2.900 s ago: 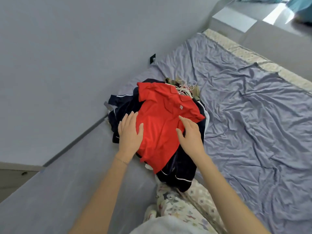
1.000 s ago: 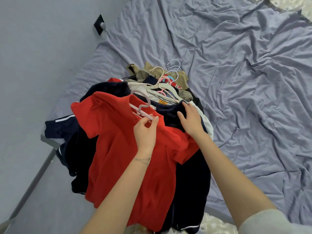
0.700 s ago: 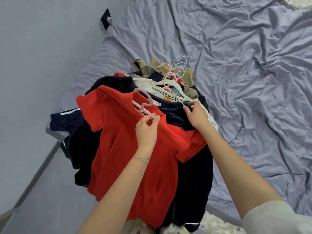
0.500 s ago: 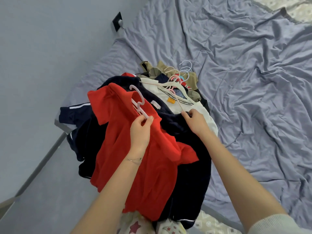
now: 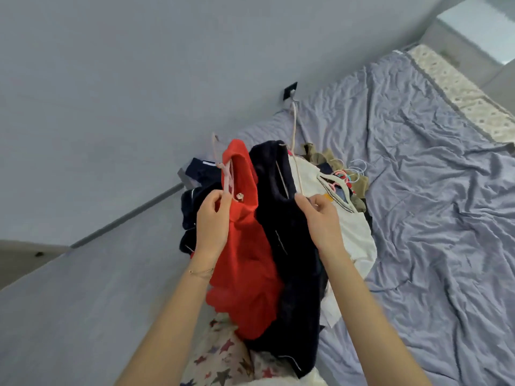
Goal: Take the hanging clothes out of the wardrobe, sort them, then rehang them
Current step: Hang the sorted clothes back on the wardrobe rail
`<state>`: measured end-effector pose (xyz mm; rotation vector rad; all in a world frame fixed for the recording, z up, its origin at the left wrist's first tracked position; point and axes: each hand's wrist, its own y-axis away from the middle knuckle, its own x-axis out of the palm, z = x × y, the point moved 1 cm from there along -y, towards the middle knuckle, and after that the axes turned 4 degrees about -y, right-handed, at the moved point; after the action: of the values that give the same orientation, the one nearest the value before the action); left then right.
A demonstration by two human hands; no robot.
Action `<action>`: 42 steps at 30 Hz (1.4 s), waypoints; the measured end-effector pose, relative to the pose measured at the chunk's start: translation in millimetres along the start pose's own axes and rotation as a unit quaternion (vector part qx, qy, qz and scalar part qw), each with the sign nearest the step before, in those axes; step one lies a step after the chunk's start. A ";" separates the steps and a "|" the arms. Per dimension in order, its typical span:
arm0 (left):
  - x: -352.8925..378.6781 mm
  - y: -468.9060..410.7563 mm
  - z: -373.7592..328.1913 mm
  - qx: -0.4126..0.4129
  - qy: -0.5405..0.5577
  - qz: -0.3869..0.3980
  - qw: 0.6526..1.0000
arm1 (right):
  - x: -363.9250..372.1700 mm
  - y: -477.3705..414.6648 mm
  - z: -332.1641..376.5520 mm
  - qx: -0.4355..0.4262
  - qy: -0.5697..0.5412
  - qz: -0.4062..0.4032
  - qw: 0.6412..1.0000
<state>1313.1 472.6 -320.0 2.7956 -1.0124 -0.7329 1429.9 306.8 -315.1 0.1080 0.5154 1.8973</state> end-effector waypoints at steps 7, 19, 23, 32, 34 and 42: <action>-130.0 63.6 -2.2 -0.018 0.076 -0.159 0.984 | 86.2 82.1 52.6 -0.104 0.008 0.061 0.993; -299.6 267.8 59.6 -0.060 0.105 -0.364 0.924 | 190.9 274.7 52.0 -0.222 0.065 0.275 0.933; -324.2 364.8 90.5 -0.061 0.112 -0.429 0.894 | 190.9 357.3 24.8 -0.254 0.081 0.340 0.902; -353.9 616.7 157.7 -0.080 0.123 -0.552 0.821 | 158.7 553.3 -64.5 -0.251 0.141 0.464 0.838; -355.8 668.8 168.5 -0.088 0.128 -0.577 0.802 | 149.1 595.7 -77.1 -0.237 0.148 0.497 0.821; -361.5 838.8 200.2 -0.133 0.128 -0.673 0.716 | 116.2 751.5 -119.6 -0.198 0.185 0.643 0.716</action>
<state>489.7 61.3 -155.3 2.7764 1.2762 -0.3844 695.2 156.6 -141.3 -0.2952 0.2438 3.4240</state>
